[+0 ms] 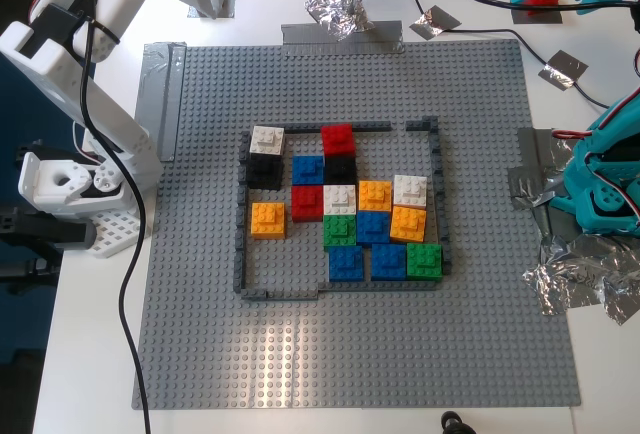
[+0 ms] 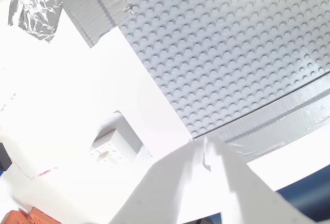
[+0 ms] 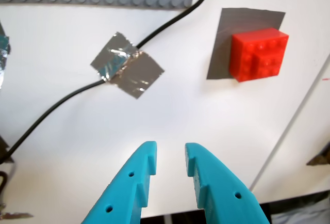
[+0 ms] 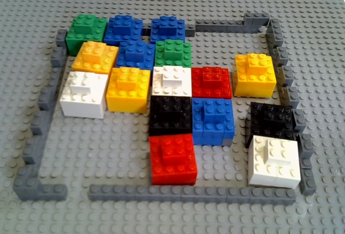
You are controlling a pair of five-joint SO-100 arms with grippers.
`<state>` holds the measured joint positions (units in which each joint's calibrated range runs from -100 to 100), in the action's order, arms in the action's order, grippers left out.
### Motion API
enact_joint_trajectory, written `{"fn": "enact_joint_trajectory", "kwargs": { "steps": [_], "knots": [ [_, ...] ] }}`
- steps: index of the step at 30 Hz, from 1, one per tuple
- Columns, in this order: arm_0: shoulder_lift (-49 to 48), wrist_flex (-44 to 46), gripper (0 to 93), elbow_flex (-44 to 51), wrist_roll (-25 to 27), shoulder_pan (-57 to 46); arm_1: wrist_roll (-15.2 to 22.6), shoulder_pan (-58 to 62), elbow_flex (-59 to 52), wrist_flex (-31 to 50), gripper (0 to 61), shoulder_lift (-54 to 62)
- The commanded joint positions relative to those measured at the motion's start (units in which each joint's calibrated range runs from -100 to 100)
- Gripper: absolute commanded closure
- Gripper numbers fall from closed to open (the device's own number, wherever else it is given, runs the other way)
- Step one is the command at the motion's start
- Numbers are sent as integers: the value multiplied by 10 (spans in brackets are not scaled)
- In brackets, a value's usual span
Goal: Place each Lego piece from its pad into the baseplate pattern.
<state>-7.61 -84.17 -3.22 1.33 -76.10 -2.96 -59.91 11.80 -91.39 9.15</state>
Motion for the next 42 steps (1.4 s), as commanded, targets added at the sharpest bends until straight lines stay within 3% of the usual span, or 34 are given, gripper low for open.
{"fn": "enact_joint_trajectory", "kwargs": {
  "steps": [1,20,26,31,35,38,42],
  "knots": [
    [-18,4,859,2,2,1,1,-1,20,7,612,15],
    [-17,4,859,1,2,2,11,-22,59,-24,612,-23],
    [-17,4,854,1,4,2,37,-15,88,-40,612,-43],
    [-17,15,851,3,5,-4,36,-18,89,-54,612,-36],
    [-14,45,801,3,5,-4,30,-16,67,-54,612,-1],
    [20,49,760,17,39,-5,13,-8,65,-50,612,27],
    [84,49,760,89,47,-7,27,0,65,-49,612,59]
  ]
}}
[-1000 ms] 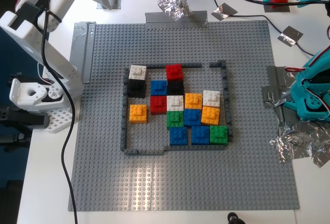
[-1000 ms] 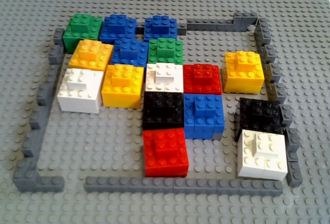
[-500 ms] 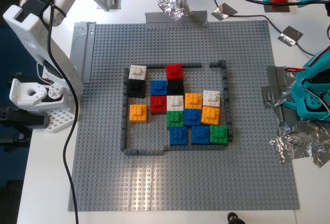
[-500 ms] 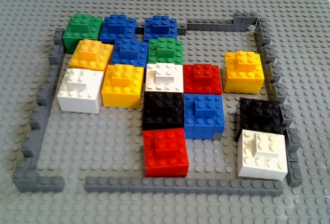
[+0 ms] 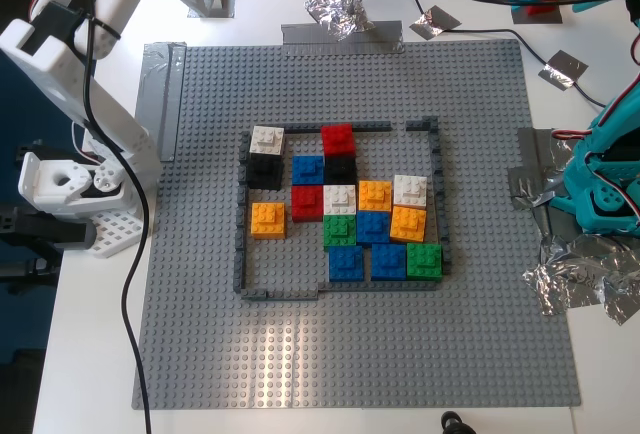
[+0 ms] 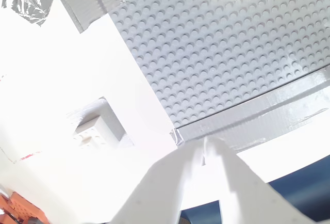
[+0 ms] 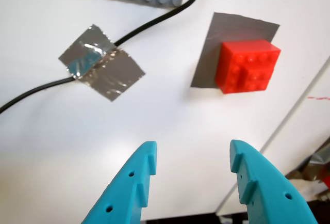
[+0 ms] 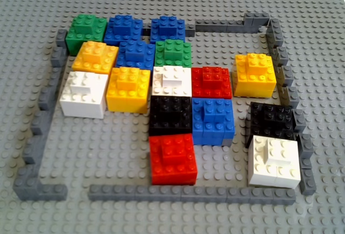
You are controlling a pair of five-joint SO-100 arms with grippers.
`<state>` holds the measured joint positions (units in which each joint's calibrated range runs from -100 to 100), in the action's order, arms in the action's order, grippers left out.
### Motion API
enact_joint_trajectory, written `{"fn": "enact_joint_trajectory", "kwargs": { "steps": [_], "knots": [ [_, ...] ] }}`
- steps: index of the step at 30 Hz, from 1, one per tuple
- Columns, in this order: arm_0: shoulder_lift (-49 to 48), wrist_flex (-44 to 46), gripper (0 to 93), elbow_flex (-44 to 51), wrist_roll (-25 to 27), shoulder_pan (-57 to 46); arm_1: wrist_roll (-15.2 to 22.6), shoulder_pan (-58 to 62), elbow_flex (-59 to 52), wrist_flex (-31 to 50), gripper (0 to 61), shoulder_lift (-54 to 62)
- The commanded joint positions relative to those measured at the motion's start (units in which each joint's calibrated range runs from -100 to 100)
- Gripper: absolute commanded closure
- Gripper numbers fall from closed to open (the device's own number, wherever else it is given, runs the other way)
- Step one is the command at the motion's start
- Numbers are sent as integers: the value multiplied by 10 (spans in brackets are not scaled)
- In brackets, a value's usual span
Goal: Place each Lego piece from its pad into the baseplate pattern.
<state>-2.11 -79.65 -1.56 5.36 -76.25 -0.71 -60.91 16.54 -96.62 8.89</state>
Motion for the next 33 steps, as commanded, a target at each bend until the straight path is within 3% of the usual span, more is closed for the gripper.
{"fn": "enact_joint_trajectory", "kwargs": {
  "steps": [1,13,26,33],
  "knots": [
    [43,4,760,88,6,-5,4,12,26,-2,612,63],
    [205,4,760,264,9,0,7,40,23,-19,612,101],
    [291,4,760,342,9,14,1,28,26,8,612,107],
    [312,4,760,370,9,24,19,-38,186,-12,612,-37]
  ]
}}
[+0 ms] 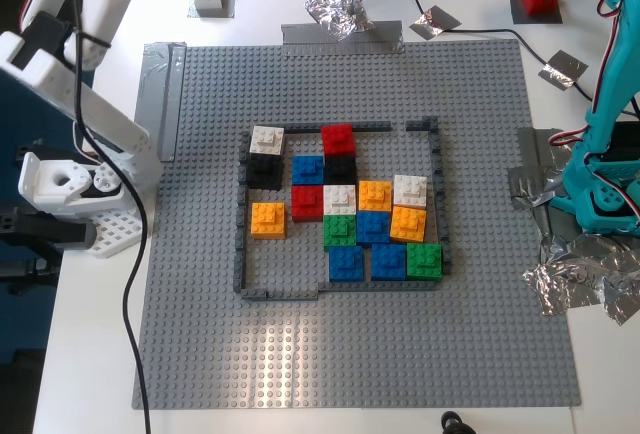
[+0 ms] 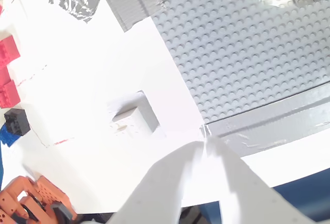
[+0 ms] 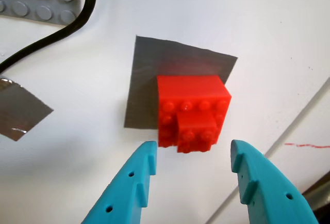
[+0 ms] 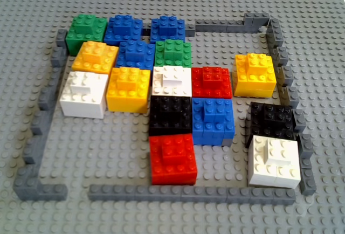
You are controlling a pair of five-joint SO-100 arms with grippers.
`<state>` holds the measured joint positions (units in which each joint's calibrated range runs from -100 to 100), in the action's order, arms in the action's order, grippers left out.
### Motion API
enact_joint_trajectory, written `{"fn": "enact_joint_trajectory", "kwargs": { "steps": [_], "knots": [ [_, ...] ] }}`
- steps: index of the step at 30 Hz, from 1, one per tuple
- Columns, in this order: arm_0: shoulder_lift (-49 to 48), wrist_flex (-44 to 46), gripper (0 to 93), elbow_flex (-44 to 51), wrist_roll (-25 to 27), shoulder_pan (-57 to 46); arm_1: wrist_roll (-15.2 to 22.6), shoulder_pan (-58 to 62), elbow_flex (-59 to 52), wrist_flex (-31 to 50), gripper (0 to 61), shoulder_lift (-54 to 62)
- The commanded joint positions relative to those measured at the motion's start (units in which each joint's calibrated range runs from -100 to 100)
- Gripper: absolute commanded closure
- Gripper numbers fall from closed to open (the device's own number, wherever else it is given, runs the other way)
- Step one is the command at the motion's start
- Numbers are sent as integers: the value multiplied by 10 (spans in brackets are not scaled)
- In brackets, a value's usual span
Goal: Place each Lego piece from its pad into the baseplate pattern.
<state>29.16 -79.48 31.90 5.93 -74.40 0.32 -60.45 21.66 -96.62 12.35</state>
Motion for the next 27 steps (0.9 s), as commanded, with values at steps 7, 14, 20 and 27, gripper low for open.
{"fn": "enact_joint_trajectory", "kwargs": {
  "steps": [7,14,20,27],
  "knots": [
    [16,2,760,53,3,2,35,-119,224,7,612,-202],
    [17,2,760,49,3,2,48,-202,243,44,560,-323],
    [29,2,760,53,3,0,39,-218,196,103,407,-359],
    [47,2,760,55,3,-7,40,-202,220,128,410,-400]
  ]
}}
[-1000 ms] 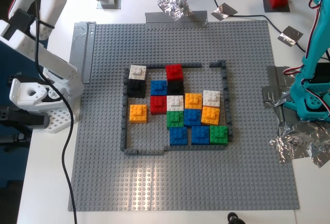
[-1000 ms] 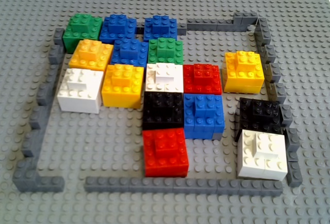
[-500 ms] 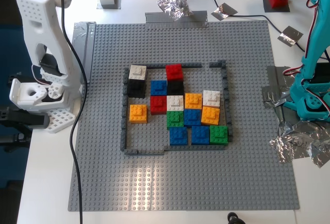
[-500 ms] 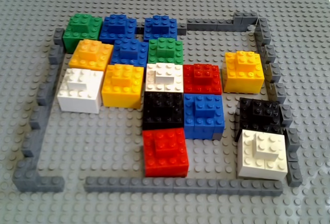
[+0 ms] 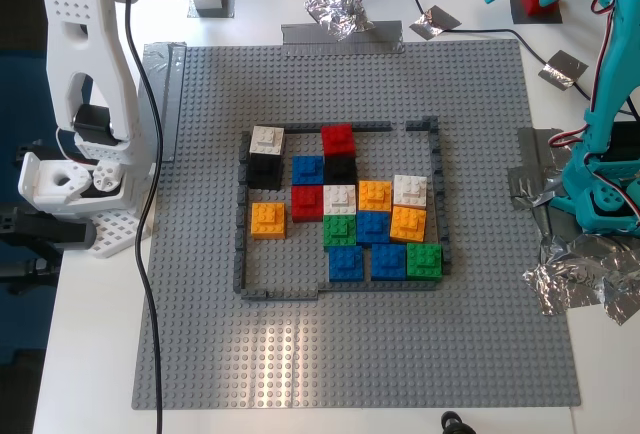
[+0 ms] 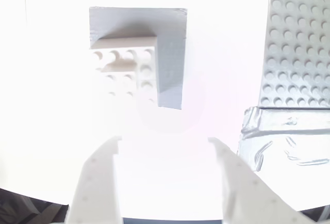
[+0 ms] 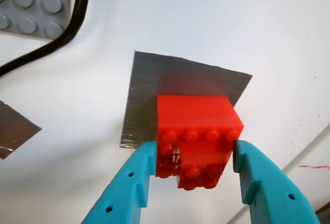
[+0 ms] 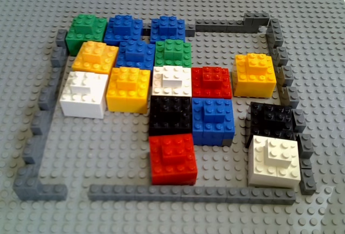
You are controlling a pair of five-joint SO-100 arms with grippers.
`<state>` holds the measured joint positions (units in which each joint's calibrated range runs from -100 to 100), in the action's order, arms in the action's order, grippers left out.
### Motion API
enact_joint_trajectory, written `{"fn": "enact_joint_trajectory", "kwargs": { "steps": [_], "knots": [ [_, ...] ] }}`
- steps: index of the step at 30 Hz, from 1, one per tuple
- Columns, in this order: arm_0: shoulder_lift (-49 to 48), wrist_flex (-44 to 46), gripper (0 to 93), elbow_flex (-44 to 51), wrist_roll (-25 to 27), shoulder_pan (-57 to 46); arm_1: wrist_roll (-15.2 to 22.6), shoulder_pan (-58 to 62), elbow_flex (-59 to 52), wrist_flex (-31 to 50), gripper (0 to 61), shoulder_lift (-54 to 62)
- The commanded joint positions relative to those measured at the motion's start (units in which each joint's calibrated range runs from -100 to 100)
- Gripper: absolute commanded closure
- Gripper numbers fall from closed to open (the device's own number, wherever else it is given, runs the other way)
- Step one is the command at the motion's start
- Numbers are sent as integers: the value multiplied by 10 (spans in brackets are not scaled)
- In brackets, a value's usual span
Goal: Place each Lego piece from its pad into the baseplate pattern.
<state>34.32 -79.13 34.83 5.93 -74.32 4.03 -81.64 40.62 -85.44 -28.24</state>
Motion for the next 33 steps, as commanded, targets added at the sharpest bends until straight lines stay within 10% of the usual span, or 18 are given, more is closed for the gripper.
{"fn": "enact_joint_trajectory", "kwargs": {
  "steps": [1,33],
  "knots": [
    [-5,-1,761,26,3,-8,3,11,31,21,410,5],
    [-93,-9,856,8,3,23,12,35,88,100,438,-51]
  ]
}}
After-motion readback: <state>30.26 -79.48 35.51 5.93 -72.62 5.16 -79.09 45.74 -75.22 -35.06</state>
